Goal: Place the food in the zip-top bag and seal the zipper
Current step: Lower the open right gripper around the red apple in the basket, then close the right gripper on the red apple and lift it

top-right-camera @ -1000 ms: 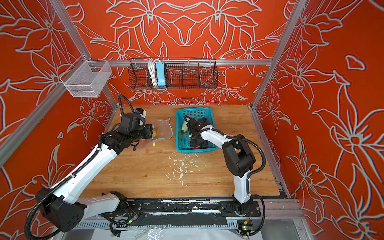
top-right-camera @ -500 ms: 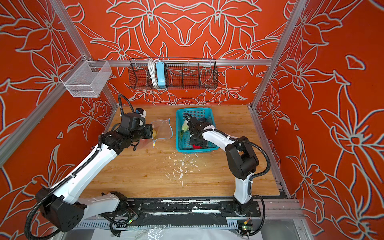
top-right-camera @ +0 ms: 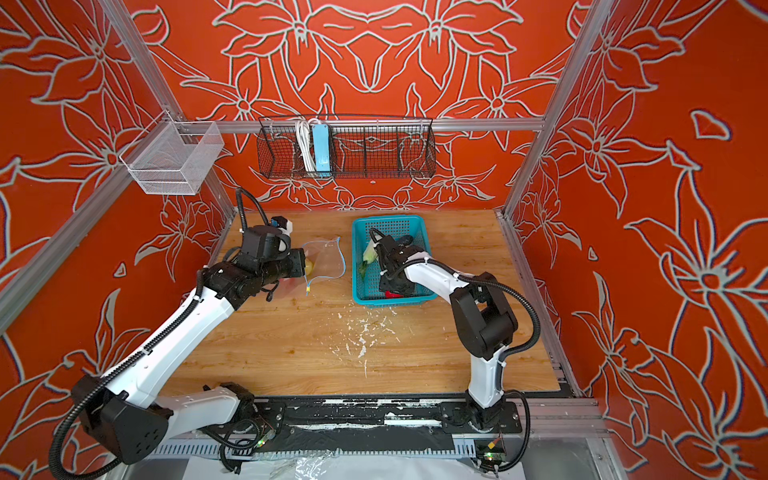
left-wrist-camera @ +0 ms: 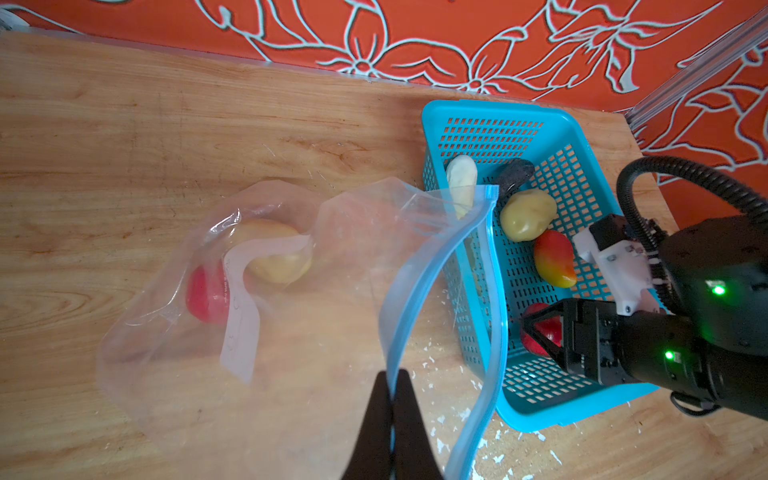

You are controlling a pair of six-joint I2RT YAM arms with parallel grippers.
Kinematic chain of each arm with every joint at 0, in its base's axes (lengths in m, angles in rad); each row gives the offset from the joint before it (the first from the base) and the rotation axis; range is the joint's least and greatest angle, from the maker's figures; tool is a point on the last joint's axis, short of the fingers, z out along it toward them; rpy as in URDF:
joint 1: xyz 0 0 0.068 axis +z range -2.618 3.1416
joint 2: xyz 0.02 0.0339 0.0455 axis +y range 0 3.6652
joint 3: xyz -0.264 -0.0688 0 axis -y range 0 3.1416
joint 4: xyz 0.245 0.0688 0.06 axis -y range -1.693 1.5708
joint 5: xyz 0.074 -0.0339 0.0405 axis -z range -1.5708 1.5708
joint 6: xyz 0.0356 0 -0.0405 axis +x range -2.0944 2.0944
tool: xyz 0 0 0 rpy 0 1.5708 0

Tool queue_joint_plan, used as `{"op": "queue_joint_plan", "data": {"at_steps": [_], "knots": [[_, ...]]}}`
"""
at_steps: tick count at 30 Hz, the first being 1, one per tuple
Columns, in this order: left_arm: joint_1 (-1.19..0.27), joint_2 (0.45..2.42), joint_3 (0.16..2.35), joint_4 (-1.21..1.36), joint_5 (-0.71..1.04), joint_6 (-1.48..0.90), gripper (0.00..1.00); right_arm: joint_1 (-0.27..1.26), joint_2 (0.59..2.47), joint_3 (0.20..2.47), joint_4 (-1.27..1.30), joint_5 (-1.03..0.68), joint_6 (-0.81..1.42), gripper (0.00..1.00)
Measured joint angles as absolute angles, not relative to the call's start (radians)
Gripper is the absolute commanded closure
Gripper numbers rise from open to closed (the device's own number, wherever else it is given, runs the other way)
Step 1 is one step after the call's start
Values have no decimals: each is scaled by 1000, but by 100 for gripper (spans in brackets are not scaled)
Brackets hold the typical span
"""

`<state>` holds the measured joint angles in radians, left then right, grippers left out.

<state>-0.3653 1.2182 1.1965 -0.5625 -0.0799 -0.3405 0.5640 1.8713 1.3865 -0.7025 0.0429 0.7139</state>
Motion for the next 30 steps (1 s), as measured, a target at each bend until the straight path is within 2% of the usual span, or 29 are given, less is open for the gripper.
{"op": "queue_joint_plan", "data": {"at_steps": [5, 30], "knots": [[-365, 1218, 1196, -562, -80, -341, 100, 564, 1860, 1379, -698, 42, 714, 57], [-365, 1218, 1196, -562, -80, -340, 100, 564, 1743, 1320, -635, 39, 720, 58]]}}
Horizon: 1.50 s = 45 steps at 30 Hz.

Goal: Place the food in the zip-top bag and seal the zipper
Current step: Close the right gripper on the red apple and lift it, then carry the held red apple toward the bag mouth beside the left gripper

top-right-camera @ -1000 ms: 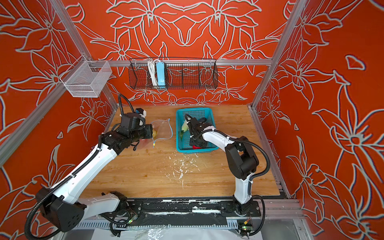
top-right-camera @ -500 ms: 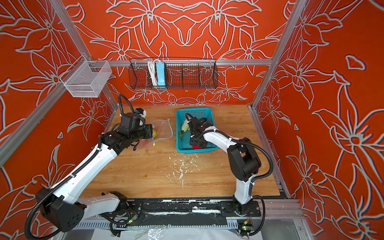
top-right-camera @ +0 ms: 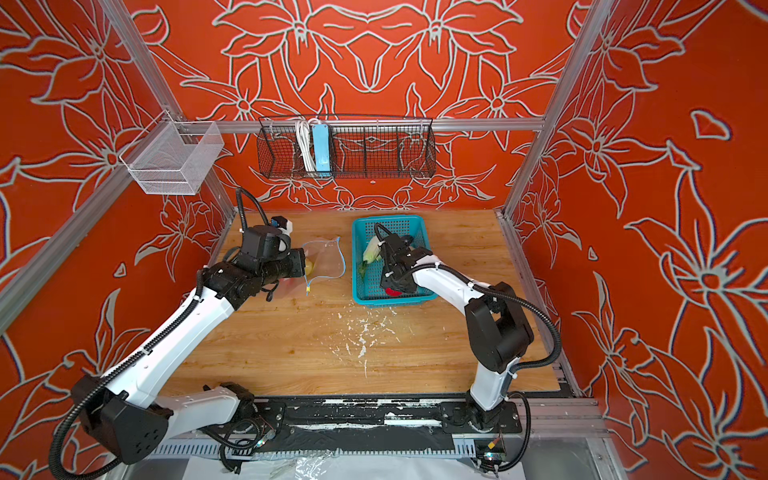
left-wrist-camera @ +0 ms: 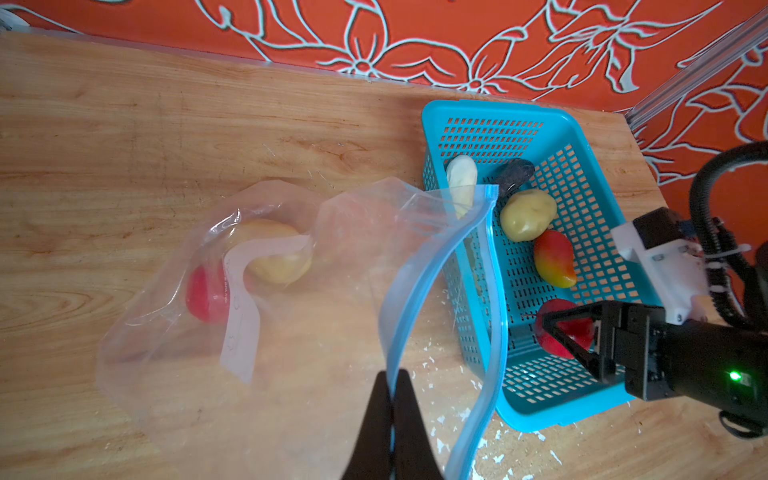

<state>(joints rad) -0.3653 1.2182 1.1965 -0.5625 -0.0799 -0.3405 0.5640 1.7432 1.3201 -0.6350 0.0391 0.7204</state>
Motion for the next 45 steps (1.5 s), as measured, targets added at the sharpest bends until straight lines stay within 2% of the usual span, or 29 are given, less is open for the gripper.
{"op": "queue_joint_plan", "data": {"at_steps": [45], "knots": [[-365, 1215, 1196, -562, -80, -341, 100, 564, 1502, 1162, -351, -146, 756, 59]]}}
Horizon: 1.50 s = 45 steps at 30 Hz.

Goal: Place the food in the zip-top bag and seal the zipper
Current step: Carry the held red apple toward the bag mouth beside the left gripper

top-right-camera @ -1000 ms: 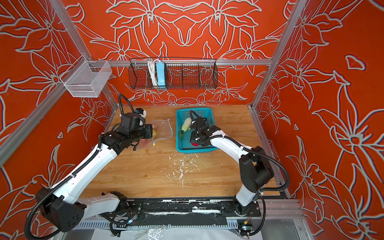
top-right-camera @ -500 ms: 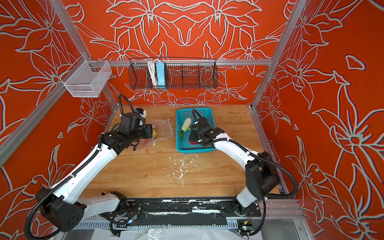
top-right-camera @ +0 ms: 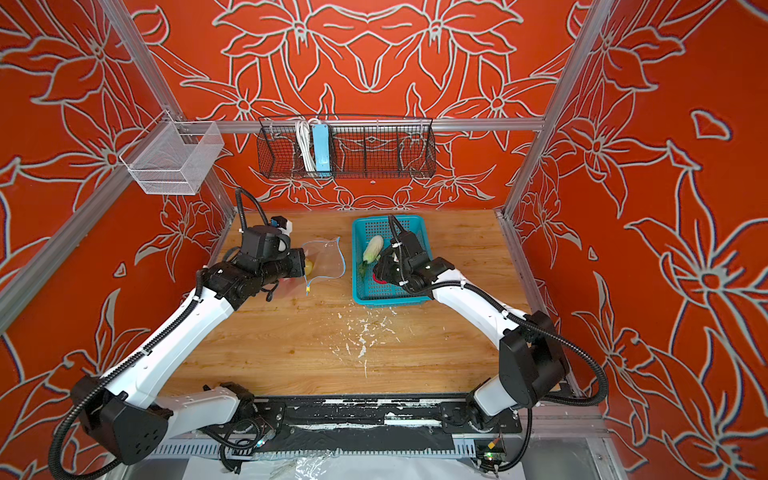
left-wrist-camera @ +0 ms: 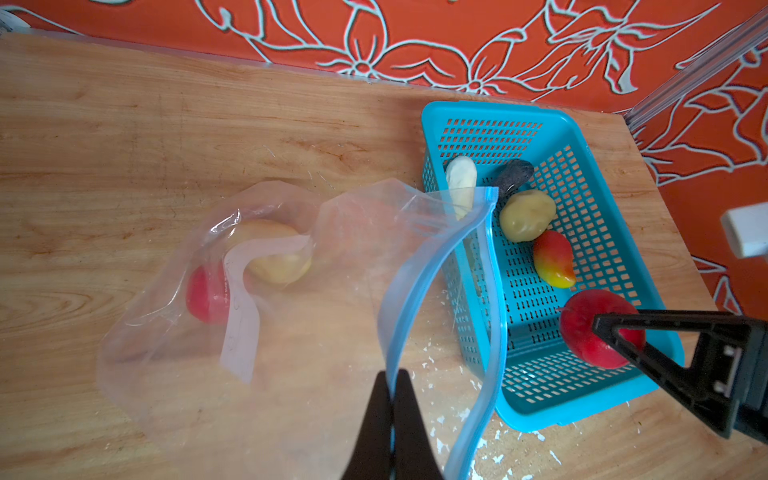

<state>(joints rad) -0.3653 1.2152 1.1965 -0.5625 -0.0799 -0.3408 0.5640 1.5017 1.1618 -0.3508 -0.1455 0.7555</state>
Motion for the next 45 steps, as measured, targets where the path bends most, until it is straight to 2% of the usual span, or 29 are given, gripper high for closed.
{"op": "queue_joint_plan", "data": {"at_steps": [25, 45], "knots": [[-365, 1215, 1196, -562, -76, -341, 100, 576, 1490, 1160, -256, -212, 780, 60], [-365, 1214, 1196, -562, -72, -341, 100, 713, 1608, 1325, -147, -245, 778, 60]]}}
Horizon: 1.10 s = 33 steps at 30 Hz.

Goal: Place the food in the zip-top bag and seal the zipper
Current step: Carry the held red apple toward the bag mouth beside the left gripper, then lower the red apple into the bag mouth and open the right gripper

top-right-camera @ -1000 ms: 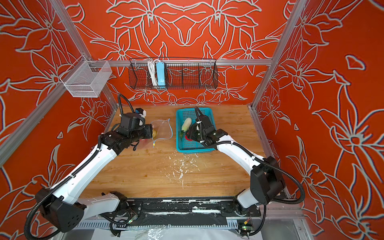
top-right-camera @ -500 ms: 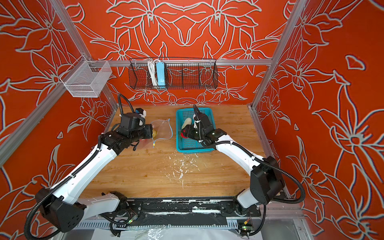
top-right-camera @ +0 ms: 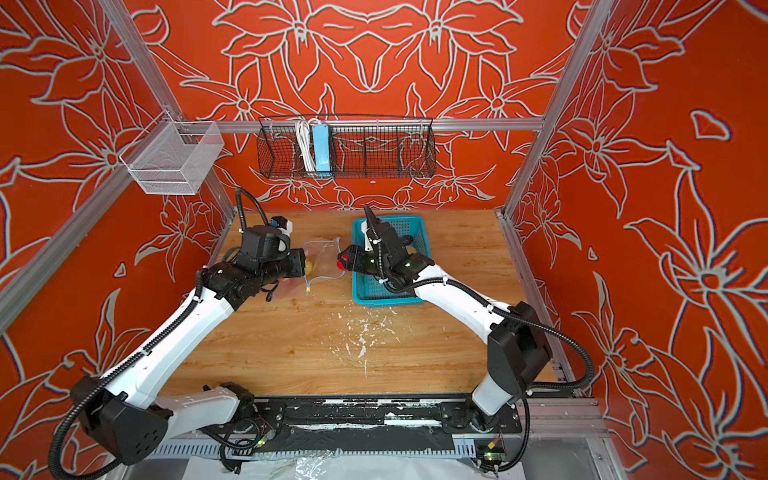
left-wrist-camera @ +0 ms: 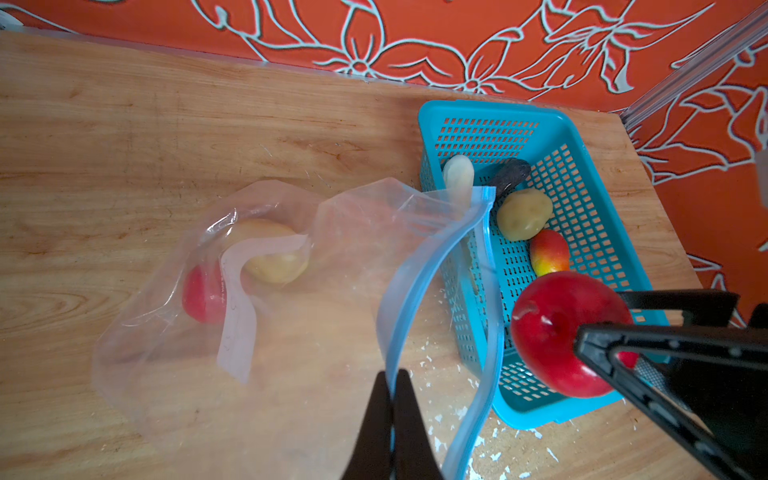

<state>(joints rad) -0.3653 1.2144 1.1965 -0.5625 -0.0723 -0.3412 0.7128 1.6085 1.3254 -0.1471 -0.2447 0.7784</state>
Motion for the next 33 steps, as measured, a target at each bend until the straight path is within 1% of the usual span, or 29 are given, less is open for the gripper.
{"op": "queue_joint_plan", "data": {"at_steps": [11, 18, 25, 31, 33], "knots": [[-365, 1212, 1196, -562, -67, -341, 100, 757, 1677, 1405, -111, -250, 765, 60], [-365, 1208, 1196, -562, -67, -341, 100, 783, 1754, 1497, -122, -246, 735, 59], [-365, 1207, 1196, -562, -67, -341, 100, 803, 1796, 1522, -124, -232, 718, 59], [-365, 1207, 1196, -562, -67, -341, 100, 814, 1825, 1539, -131, -220, 712, 57], [-365, 1207, 1196, -562, -66, -341, 100, 820, 1836, 1555, -131, -217, 710, 54]]}}
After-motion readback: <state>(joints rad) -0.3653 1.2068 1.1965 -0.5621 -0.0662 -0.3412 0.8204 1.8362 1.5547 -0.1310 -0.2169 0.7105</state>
